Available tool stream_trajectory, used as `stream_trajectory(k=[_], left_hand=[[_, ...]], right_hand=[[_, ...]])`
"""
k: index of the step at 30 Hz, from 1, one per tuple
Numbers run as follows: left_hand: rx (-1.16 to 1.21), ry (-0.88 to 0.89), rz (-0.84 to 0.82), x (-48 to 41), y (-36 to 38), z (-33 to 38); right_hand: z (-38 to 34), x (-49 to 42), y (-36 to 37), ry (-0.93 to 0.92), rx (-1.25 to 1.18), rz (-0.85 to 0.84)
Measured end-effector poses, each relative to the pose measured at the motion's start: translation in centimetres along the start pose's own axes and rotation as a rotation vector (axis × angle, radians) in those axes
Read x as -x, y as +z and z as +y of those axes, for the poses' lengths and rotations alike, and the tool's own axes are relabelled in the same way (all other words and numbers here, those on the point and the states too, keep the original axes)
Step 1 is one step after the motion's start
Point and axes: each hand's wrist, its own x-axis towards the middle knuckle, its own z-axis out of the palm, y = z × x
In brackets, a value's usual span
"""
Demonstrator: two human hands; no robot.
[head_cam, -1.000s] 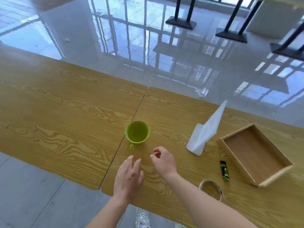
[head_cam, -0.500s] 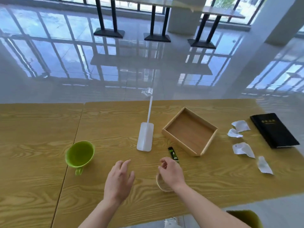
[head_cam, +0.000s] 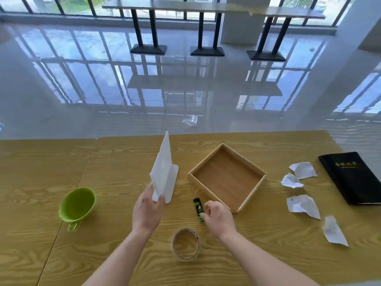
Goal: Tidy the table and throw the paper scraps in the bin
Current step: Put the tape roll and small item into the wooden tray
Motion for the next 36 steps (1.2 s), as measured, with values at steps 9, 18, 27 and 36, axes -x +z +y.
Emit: stream_trajectory(k=[9,18,27,36], left_hand=[[-0.001,-0.026,0.065,-1.6,0.1,1.4],[-0.027,0.096,0.046,-1.7,0.2,1.2],[-0.021,0.132,0.043,-1.4,-0.3,0.7],[-0.13,0.163,0.087,-1.0,-0.8,0.2]], right_hand=[[-0.8,-1.7,1.2,-0.046,0.098,-0.083],[-1.8,-3.0,1.7,-0.03,0.067,-0.025],[-0.6,0.5,3.0,-0.115,0.096,-0.151],[-1.3,0.5,2.8,-0.287,0.314,-0.133]])
